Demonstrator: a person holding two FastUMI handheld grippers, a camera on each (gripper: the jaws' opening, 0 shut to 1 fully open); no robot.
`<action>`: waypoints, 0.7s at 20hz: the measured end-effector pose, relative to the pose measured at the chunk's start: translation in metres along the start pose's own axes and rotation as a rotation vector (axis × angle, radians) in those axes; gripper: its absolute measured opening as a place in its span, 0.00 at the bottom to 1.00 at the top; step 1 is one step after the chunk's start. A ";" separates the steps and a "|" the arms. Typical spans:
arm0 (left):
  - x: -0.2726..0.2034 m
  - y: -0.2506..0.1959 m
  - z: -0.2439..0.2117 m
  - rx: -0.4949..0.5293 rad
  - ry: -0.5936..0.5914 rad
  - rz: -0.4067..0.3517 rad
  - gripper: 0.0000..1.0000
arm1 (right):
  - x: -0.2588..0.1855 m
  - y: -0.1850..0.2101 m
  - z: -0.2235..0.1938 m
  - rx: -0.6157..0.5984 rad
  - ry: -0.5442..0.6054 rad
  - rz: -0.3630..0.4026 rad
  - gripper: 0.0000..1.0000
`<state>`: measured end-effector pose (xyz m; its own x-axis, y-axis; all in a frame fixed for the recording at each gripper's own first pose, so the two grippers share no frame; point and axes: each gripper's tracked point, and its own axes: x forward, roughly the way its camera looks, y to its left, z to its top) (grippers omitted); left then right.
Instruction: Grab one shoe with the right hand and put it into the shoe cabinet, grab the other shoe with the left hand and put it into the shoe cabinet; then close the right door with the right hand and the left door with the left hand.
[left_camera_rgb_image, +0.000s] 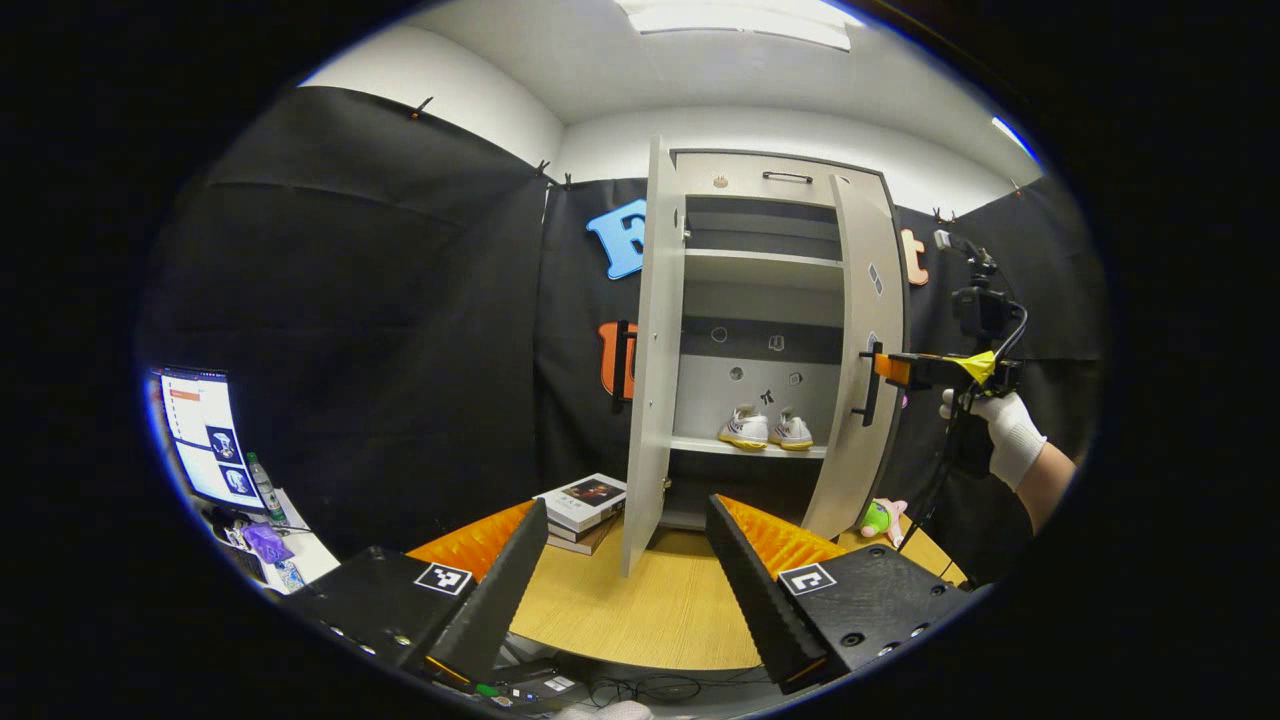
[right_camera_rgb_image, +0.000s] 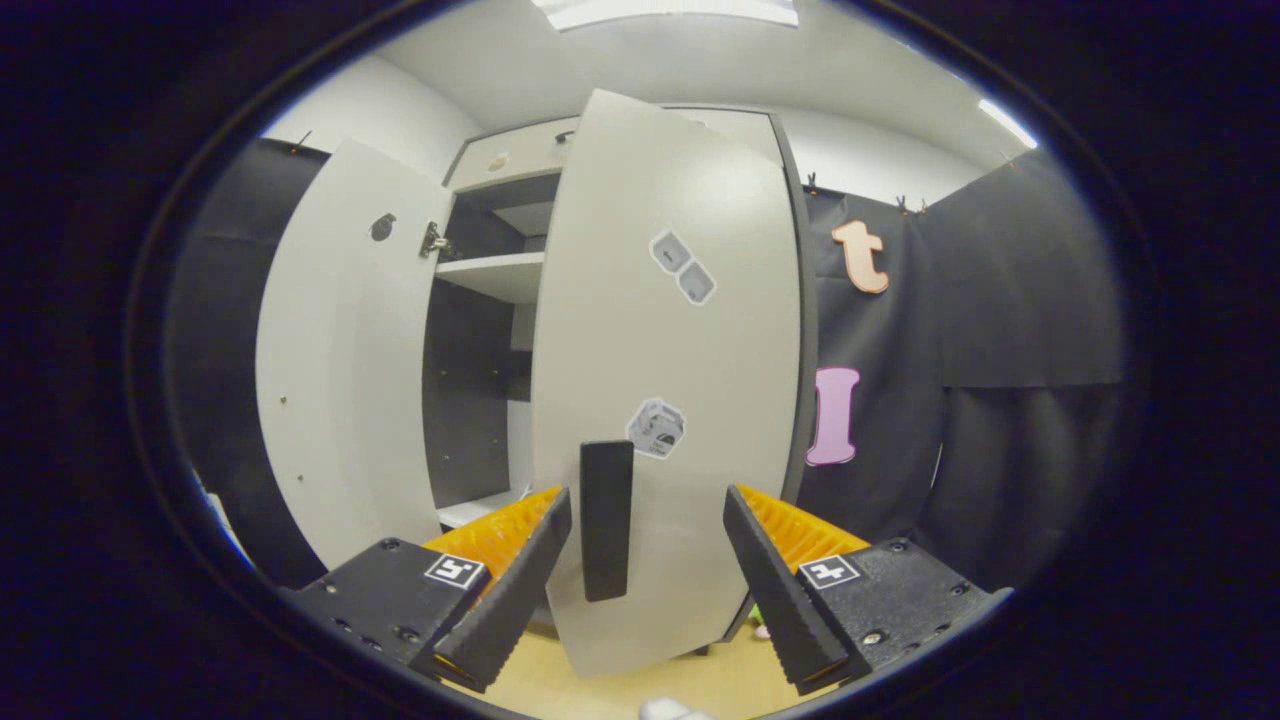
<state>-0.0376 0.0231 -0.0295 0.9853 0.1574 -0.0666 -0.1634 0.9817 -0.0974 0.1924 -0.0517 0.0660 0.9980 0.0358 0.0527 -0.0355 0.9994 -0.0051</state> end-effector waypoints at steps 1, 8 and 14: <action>0.002 0.004 0.000 -0.001 0.005 -0.002 0.95 | -0.008 -0.001 -0.001 0.002 0.012 -0.006 0.99; 0.039 0.029 0.012 0.037 -0.025 -0.040 0.95 | -0.102 -0.002 -0.022 0.003 0.057 -0.020 0.99; 0.098 0.053 0.030 0.063 -0.072 -0.097 0.95 | -0.200 -0.009 -0.057 0.003 0.111 -0.096 0.99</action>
<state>0.0518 0.0933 -0.0114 0.9977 0.0662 0.0116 -0.0657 0.9972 -0.0369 -0.0037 -0.0678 -0.0015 0.9965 -0.0603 -0.0583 0.0602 0.9982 -0.0022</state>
